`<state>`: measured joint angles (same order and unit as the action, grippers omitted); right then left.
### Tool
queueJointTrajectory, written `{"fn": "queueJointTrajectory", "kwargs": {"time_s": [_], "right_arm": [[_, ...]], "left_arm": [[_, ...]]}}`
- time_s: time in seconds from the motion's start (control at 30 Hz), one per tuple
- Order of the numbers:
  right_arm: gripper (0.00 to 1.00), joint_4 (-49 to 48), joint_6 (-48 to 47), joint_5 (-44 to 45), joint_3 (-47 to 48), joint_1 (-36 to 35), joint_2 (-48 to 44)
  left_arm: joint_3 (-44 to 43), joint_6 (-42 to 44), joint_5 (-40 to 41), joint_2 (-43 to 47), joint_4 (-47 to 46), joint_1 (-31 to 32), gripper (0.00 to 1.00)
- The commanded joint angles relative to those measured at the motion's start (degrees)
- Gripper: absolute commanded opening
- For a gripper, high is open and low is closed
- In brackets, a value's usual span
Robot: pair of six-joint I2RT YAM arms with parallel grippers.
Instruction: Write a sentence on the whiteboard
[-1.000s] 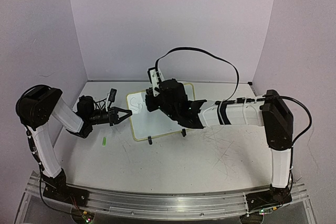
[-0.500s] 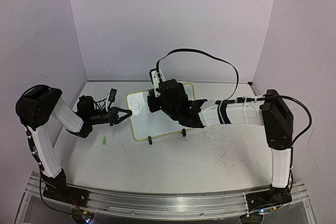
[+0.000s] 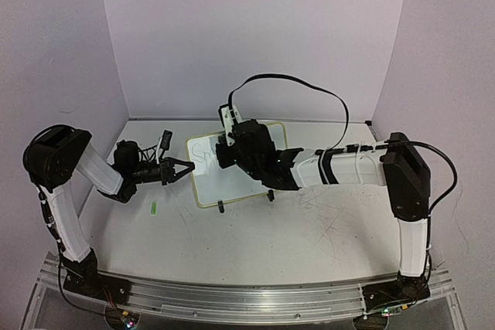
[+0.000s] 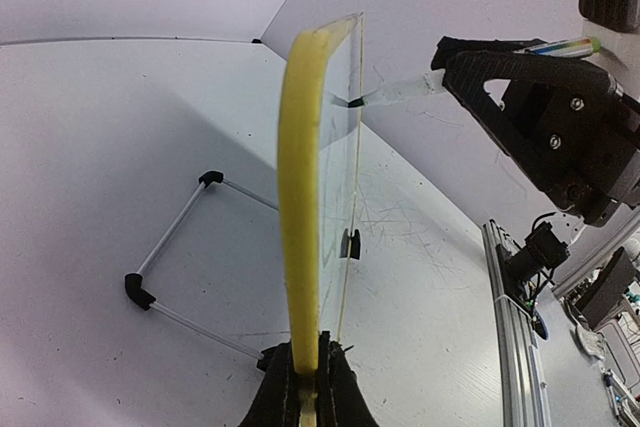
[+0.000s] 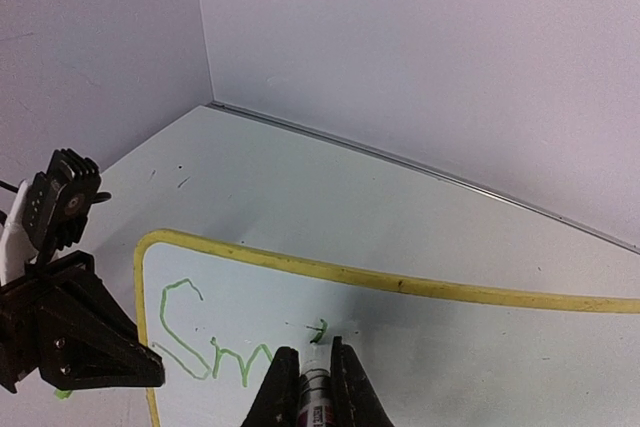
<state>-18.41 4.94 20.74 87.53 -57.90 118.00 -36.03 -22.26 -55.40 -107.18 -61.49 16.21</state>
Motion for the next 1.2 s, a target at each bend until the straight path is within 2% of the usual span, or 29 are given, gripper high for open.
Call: {"fn": "queueJointTrajectory", "kwargs": {"time_s": [0.0,0.3,0.7,1.17], "right_arm": [[0.00,-2.1,-1.1,-1.9,-1.3,-0.8,-4.2],[0.00,-4.4,0.6,-2.3,-6.4,-1.3,-6.4],[0.00,-4.4,-0.7,0.1,-2.1,-1.2,-1.9],[0.00,-3.7,-0.9,1.4,-1.3,-0.8,-0.4]], "left_arm": [[-0.7,3.8,0.2,1.1,2.5,0.8,0.00],[-0.8,3.8,0.2,1.1,2.7,1.0,0.00],[-0.6,4.1,0.3,1.4,3.0,0.9,0.00],[-0.7,4.3,0.4,1.3,3.4,1.0,0.00]]}}
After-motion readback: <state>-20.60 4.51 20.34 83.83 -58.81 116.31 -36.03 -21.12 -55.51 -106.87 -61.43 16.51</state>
